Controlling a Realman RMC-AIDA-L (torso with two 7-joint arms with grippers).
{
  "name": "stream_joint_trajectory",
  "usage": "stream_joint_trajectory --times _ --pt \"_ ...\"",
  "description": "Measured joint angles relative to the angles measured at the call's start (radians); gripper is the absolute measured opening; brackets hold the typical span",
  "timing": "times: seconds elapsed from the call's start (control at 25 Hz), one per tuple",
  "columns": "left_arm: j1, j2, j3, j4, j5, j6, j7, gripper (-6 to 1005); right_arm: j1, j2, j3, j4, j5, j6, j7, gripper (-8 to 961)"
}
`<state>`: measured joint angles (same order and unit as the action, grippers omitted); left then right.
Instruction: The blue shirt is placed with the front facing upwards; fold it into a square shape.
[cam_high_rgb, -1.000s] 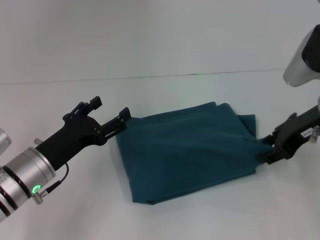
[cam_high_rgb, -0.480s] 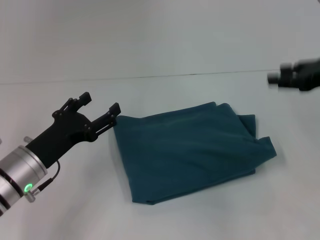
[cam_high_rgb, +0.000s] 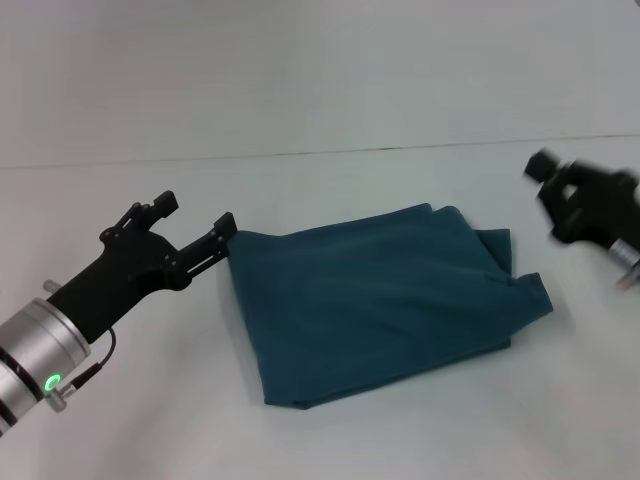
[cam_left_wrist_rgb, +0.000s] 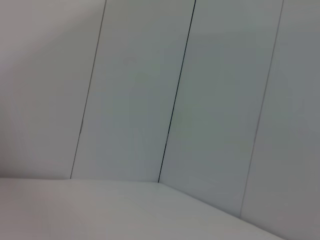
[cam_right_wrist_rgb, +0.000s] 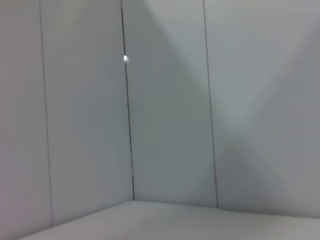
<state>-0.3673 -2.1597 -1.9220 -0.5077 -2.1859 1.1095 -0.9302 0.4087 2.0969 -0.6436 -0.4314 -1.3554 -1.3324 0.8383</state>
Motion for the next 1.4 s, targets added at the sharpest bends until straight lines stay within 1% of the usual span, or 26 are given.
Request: stream_joint_trajectory --times 0.08,0.24,0.4,0.52,0.56,0.6,0.64,0.8,0.92,1.12,1.28,1.4 --pt "0.001 -0.001 0.003 0.0 0.001 -0.004 0.0 936 0.024 0.001 0.0 0.125 0.024 -0.01 -0.112 174" --pt "0.001 -0.001 0.007 0.009 0.002 -0.002 0.001 936 0.084 0.004 -0.002 0.32 0.022 -0.012 -0.32 94" --pt "0.001 -0.002 0.007 0.011 0.002 -0.001 0.001 936 0.139 0.005 -0.002 0.424 0.01 0.012 -0.406 0" --pt "0.002 -0.003 0.008 0.012 0.002 -0.005 0.002 935 0.174 0.008 -0.004 0.478 0.005 0.078 -0.452 -1" --pt "0.002 -0.003 0.008 0.013 0.002 -0.005 0.002 935 0.19 0.009 -0.001 0.505 0.003 0.142 -0.455 -1" --pt "0.002 -0.003 0.008 0.013 0.002 -0.006 0.002 935 0.19 0.009 -0.001 0.505 0.003 0.142 -0.455 -1" --pt "0.002 -0.003 0.008 0.014 0.002 -0.007 0.002 935 0.195 0.01 0.002 0.514 0.002 0.173 -0.454 -1" --pt "0.001 -0.003 0.006 0.021 0.002 -0.009 0.002 935 0.193 0.013 0.023 0.533 0.007 0.256 -0.459 -1" --pt "0.001 -0.002 0.003 0.023 0.001 -0.009 0.002 936 0.17 0.01 0.061 0.535 0.008 0.283 -0.46 -1" --pt "0.001 0.0 0.002 0.023 0.001 -0.011 0.003 936 0.112 0.007 0.165 0.526 0.007 0.269 -0.473 -2" --pt "-0.002 0.0 0.001 0.023 0.001 -0.015 0.004 935 0.088 0.007 0.25 0.535 0.006 0.268 -0.514 -2" --pt "-0.005 0.001 0.001 0.023 0.001 -0.023 0.004 935 0.072 0.006 0.295 0.552 0.006 0.212 -0.526 -2"
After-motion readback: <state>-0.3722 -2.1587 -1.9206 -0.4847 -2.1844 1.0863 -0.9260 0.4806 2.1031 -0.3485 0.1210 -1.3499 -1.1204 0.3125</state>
